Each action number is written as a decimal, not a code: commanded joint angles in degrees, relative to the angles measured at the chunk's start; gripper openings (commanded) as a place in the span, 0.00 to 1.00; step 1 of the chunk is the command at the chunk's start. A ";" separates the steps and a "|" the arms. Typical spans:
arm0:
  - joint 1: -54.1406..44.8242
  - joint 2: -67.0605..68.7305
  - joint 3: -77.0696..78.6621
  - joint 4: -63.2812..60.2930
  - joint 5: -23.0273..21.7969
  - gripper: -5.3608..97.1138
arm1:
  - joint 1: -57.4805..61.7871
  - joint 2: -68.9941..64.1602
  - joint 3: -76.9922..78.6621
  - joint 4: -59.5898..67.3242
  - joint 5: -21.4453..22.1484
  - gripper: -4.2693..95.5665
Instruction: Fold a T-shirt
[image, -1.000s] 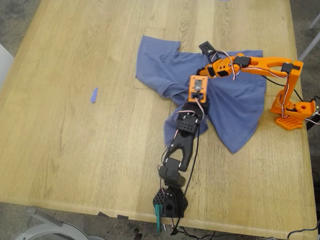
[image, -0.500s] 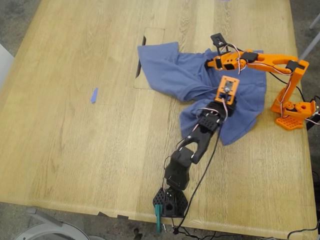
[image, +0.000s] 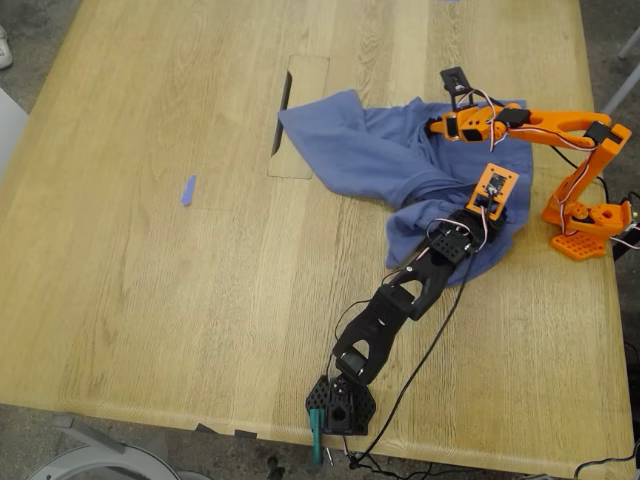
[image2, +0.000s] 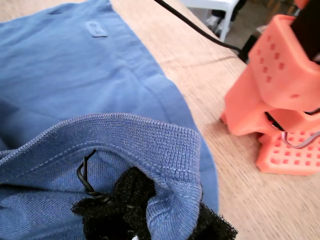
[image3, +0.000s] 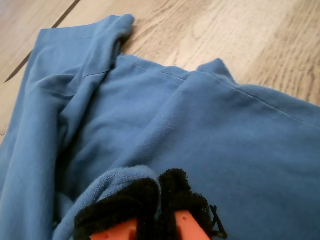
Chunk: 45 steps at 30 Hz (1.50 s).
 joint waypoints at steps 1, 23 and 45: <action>5.98 1.93 -5.80 -1.76 -1.05 0.05 | 1.67 4.48 0.88 -2.37 0.53 0.04; 1.49 -51.77 -85.17 34.89 -0.44 0.35 | 2.46 16.08 16.26 -2.72 0.44 0.04; -1.05 -57.92 -84.64 41.22 25.84 0.74 | 0.79 18.19 18.81 0.44 -0.09 0.04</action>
